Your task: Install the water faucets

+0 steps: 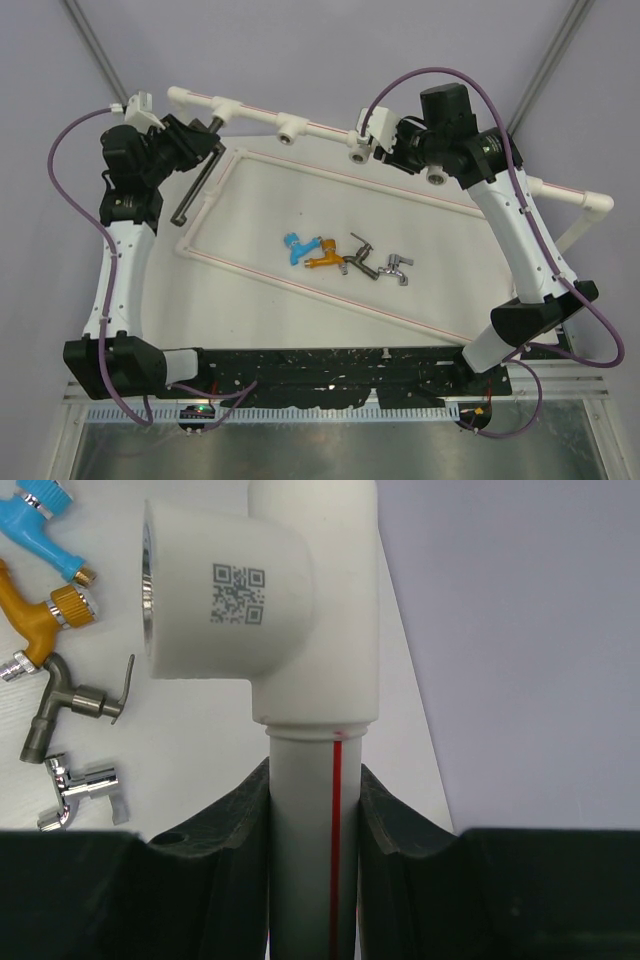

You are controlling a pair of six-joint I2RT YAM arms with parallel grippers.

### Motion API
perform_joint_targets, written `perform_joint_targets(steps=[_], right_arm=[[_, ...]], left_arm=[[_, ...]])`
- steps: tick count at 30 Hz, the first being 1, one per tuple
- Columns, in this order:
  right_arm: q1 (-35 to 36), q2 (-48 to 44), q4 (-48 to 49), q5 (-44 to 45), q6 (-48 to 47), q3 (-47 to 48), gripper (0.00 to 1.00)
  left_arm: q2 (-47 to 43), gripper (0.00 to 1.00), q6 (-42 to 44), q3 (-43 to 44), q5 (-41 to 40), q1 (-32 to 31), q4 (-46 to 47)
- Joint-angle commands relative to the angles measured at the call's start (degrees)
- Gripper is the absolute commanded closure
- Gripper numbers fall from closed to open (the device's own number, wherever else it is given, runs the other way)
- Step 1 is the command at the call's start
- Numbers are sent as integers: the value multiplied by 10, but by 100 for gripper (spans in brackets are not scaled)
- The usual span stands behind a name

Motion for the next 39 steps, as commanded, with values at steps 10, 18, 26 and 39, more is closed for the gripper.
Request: perform_joint_targets(steps=[10, 18, 26, 39], right_arm=[[8, -34, -44, -81, -14, -9, 95], [8, -40, -40, -87, -14, -14, 95], [10, -46, -38, -87, -15, -19, 95], [12, -53, -31, -91, -17, -23, 95]], left_arm=[[-23, 100, 273, -41, -63, -43, 83], [-36, 100, 360, -84, -101, -81, 139], [-35, 100, 453, -84, -137, -104, 134], [-34, 100, 700, -158, -270, -190, 211]])
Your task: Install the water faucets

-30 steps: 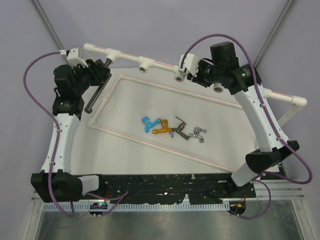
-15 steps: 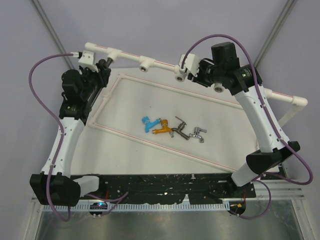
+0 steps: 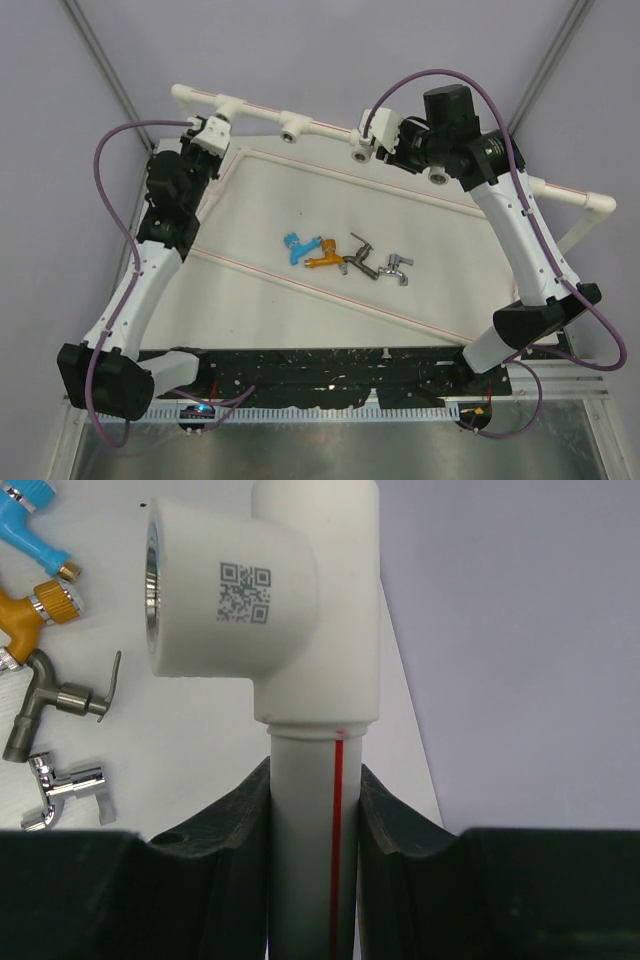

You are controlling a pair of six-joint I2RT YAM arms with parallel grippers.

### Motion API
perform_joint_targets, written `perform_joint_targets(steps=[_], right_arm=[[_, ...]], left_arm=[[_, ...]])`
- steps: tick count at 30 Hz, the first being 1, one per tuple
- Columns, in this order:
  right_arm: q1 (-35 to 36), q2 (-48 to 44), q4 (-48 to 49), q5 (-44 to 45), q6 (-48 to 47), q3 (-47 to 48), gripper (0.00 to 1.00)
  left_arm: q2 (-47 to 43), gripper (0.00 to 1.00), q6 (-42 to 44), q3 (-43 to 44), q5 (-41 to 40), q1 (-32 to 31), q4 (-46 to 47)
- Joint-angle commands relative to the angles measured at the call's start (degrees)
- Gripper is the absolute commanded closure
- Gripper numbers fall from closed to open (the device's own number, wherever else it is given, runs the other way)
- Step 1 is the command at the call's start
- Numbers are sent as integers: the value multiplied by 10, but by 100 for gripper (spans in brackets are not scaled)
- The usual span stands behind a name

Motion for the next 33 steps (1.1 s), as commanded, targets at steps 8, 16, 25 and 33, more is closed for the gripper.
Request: perform_joint_targets(steps=[8, 16, 25, 33], right_arm=[[16, -46, -41, -95, -7, -8, 95], [16, -51, -35, -98, -8, -15, 95], [16, -59, -32, -99, -7, -26, 95], [16, -58, -31, -98, -6, -27, 95]], left_arm=[[39, 100, 270, -102, -100, -77, 155], [72, 100, 393, -158, -135, -98, 262], [94, 97, 427, -173, -148, -105, 332], [92, 69, 406, -176, -173, -106, 361]])
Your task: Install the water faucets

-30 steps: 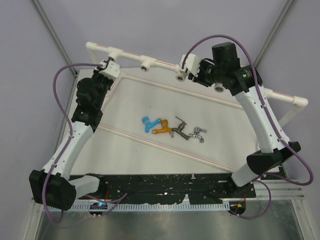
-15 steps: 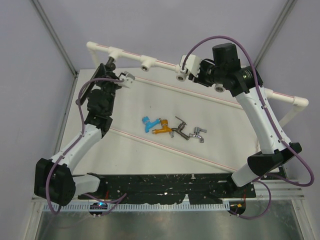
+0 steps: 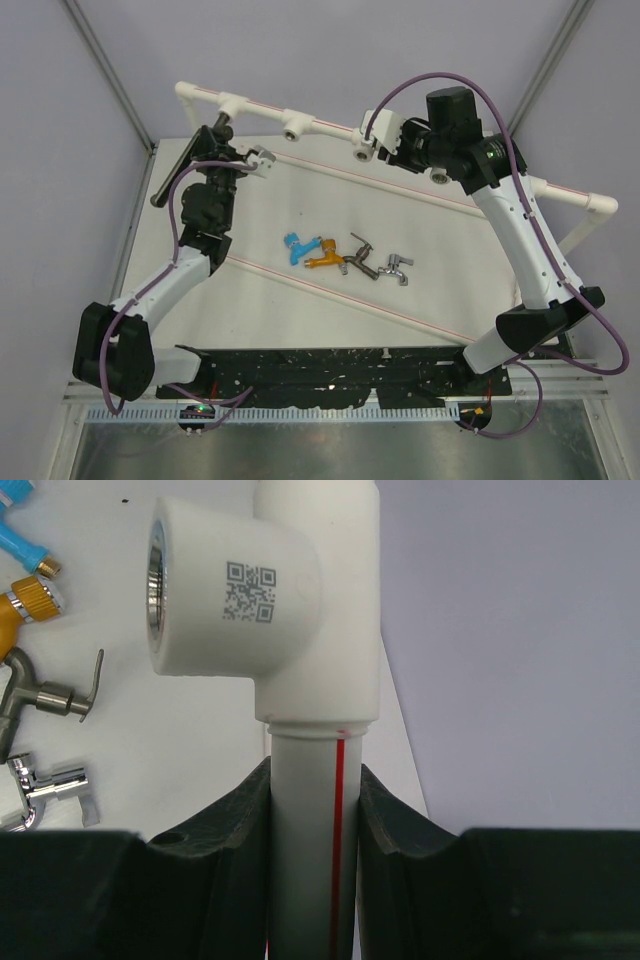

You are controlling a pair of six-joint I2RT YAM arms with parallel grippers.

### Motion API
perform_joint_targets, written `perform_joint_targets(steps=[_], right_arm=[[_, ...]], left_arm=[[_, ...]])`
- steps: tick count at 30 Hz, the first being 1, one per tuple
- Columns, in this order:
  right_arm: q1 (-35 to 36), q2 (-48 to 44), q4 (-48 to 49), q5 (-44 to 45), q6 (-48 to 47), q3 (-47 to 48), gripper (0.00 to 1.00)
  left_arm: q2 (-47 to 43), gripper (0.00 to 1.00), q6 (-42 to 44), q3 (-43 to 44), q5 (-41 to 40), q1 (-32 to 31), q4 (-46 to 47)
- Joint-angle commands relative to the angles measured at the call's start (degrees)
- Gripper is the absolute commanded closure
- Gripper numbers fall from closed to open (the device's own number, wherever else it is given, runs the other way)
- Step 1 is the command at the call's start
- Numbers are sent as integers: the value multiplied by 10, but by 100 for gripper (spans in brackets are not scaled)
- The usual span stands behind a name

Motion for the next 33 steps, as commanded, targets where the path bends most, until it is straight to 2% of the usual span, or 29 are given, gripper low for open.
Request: perform_joint_targets(steps=[1, 9, 13, 16, 24, 33], right_arm=[[18, -44, -56, -106, 3, -2, 95], [19, -43, -54, -105, 3, -6, 95], [19, -43, -53, -104, 4, -7, 95], [19, -41, -53, -104, 3, -7, 95], [19, -40, -52, -104, 3, -8, 95], [19, -39, -51, -104, 2, -8, 95]], left_arm=[[25, 64, -15, -16, 4, -10, -37], [-1, 36, -63, -14, -4, -11, -26], [-22, 14, -99, -11, -5, -10, -34], [-45, 2, -134, -5, -4, -9, -58], [-110, 1, -210, 9, 28, -10, -130], [-208, 0, -327, 53, 133, -9, -363]])
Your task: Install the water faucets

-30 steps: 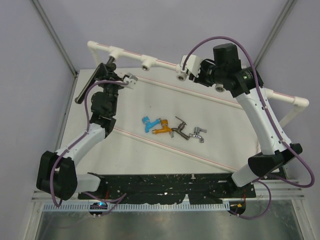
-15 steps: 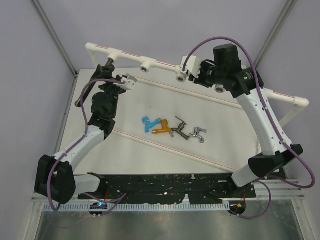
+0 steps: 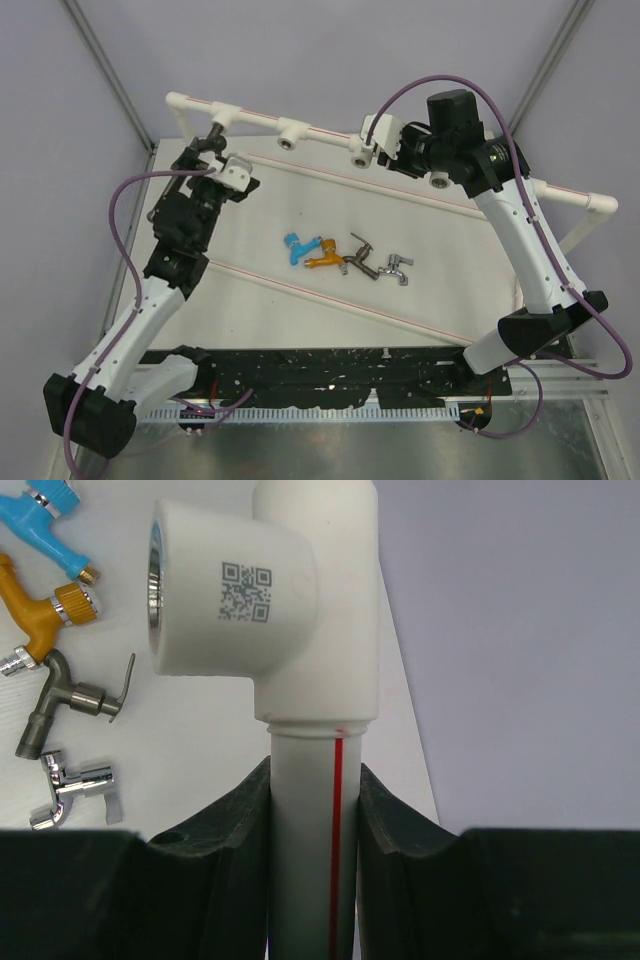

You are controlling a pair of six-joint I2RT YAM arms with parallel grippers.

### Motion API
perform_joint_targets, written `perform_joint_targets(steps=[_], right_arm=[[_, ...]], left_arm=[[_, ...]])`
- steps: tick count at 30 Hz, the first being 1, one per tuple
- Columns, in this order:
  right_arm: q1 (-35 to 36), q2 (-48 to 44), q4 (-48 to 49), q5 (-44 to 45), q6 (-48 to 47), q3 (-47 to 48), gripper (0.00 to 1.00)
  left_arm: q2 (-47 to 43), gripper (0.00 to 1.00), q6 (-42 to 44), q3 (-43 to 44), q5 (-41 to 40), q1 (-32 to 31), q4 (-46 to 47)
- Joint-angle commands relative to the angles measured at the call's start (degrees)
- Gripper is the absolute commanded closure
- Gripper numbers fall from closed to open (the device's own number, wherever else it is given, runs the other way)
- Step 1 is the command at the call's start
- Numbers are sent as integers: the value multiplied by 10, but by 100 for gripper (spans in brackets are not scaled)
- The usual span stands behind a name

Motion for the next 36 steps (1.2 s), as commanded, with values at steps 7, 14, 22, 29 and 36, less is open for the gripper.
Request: perform_joint_targets(steps=[7, 14, 22, 29, 36], right_arm=[[15, -31, -33, -78, 2, -7, 95], [15, -34, -29, -79, 3, -16, 95], [15, -37, -26, -81, 4, -20, 95], [15, -45, -20, -88, 2, -27, 95], [15, -46, -18, -94, 2, -32, 95]], left_arm=[[-115, 0, -247, 70, 112, 4, -239], [-116, 0, -532, 190, 61, 76, -419], [-81, 1, -834, 235, 241, 259, -445], [-34, 4, -946, 221, 301, 359, -397], [-28, 4, -919, 203, 333, 414, -410]])
